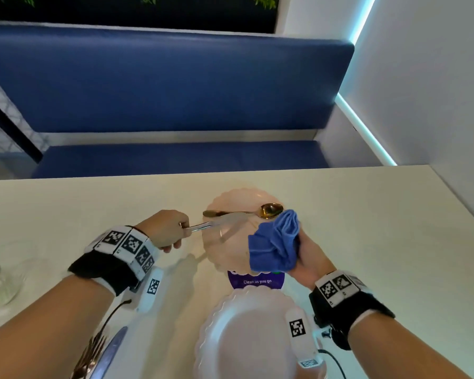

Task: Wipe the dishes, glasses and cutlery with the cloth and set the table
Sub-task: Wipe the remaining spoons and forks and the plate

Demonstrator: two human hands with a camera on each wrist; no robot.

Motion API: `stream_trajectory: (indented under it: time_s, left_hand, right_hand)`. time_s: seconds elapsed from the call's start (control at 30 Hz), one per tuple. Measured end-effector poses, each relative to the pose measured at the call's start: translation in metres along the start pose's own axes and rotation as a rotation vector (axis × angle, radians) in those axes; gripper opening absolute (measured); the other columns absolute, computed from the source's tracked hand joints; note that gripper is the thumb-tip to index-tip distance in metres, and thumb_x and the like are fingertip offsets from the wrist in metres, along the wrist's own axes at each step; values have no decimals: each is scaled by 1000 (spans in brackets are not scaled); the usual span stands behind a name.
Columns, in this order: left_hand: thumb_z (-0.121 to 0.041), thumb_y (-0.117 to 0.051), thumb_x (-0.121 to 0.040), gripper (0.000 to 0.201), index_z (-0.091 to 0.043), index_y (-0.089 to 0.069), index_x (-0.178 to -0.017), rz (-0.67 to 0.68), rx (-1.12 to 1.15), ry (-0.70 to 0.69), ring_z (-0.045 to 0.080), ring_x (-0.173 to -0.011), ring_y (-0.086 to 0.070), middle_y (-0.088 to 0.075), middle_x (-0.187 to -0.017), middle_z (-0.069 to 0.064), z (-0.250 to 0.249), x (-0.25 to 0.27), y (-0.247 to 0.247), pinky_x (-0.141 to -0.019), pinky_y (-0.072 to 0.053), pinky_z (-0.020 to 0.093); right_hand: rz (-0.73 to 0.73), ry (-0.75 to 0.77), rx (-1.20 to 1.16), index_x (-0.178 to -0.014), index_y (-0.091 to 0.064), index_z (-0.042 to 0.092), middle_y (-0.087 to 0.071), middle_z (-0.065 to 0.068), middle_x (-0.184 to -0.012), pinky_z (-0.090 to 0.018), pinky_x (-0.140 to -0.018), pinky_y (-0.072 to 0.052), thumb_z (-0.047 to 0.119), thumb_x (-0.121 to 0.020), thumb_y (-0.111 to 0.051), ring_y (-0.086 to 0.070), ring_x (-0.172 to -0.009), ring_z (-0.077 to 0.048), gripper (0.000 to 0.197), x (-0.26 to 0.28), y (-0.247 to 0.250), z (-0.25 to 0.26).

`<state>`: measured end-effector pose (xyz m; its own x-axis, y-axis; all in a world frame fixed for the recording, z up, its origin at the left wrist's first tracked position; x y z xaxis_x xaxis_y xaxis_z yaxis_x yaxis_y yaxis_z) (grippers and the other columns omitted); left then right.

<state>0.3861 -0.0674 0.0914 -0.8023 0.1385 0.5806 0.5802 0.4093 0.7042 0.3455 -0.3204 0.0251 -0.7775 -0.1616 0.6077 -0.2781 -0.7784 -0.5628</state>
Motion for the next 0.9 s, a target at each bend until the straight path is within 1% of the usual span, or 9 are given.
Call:
stream_trajectory:
  time_s: [0.17,0.27,0.33,0.4,0.47,0.57,0.67,0.8,0.9]
  left_hand:
    - [-21,-46,-95,21,-16,-50,-75,-61,205,-89,14,-46,-44,-55,-63,2,-38,32,-22,-44,-35,20]
    - [-19,-44,-95,28,-19,-44,-68,-51,227,-140,13,-47,-42,-49,-62,0,-61,49,-44,-43,-34,20]
    - [-17,-43,-96,30,-19,-41,-66,-56,263,-155,11,-49,-41,-47,-62,-1,-68,49,-48,-45,-32,21]
    - [-18,-43,-97,27,-14,-43,-70,-59,304,-157,11,-47,-40,-47,-61,0,-67,57,-47,-42,-32,18]
    - [-17,-42,-97,24,-12,-45,-74,-67,380,-169,12,-44,-38,-47,-58,1,-66,71,-44,-38,-30,13]
    - [-16,-44,-97,22,-12,-49,-76,-93,461,-186,11,-41,-35,-47,-54,0,-57,91,-37,-37,-29,13]
    - [-18,-48,-95,20,-15,-54,-76,-109,472,-188,11,-45,-36,-47,-50,-5,-37,108,-29,-43,-30,18]
    - [-18,-49,-95,19,-14,-53,-76,-247,582,-158,11,-42,-36,-47,-50,-5,-19,114,-18,-41,-29,16]
    - [-16,-48,-95,22,-17,-48,-73,-250,646,-158,12,-41,-35,-47,-52,-1,-33,105,-29,-36,-27,13]
  right_hand:
    - [58,15,169,-107,-61,11,-62,-9,-102,-40,-83,-47,47,-93,-43,-60,-88,-23,42,1,-47,-33]
    - [45,54,321,-96,-61,4,-65,-11,-89,-27,-65,-54,30,-100,-37,-65,-75,-17,36,11,-75,-39]
    - [-68,114,397,-87,-60,7,-68,-12,-78,-25,-55,-55,34,-97,-42,-67,-62,-18,34,-7,-62,-24]
    - [-239,228,535,-99,-58,17,-70,-12,-98,-38,-70,-58,67,-71,-64,-70,-79,-23,58,-56,-12,-3]
    - [-325,271,626,-110,-57,25,-66,-10,-114,-51,-85,-54,79,-45,-72,-66,-99,-30,86,-83,16,13]
    - [-196,284,419,-112,-58,2,-67,-18,-104,-38,-60,-57,43,-83,-62,-66,-83,-35,50,-15,-45,36]
    - [-263,369,269,-122,-51,-7,-61,-21,-110,-23,-48,-49,26,-96,-47,-61,-70,-25,42,5,-37,77]
    - [-134,354,82,-138,-41,5,-56,-12,-118,-25,-66,-51,40,-99,-35,-60,-74,-15,52,23,-51,77]
    - [21,267,133,-132,-50,11,-58,-11,-130,-42,-90,-52,44,-96,-41,-62,-109,-24,49,24,-78,33]
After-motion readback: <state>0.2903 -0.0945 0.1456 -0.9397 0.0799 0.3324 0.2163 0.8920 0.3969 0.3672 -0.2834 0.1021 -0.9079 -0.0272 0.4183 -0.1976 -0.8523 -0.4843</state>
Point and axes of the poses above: each hand's wrist, its own x-axis away from the middle knuckle, its own y-axis out of the back of the hand, z = x × y, the point moved 9 cm from there along -x, towards the middle knuckle
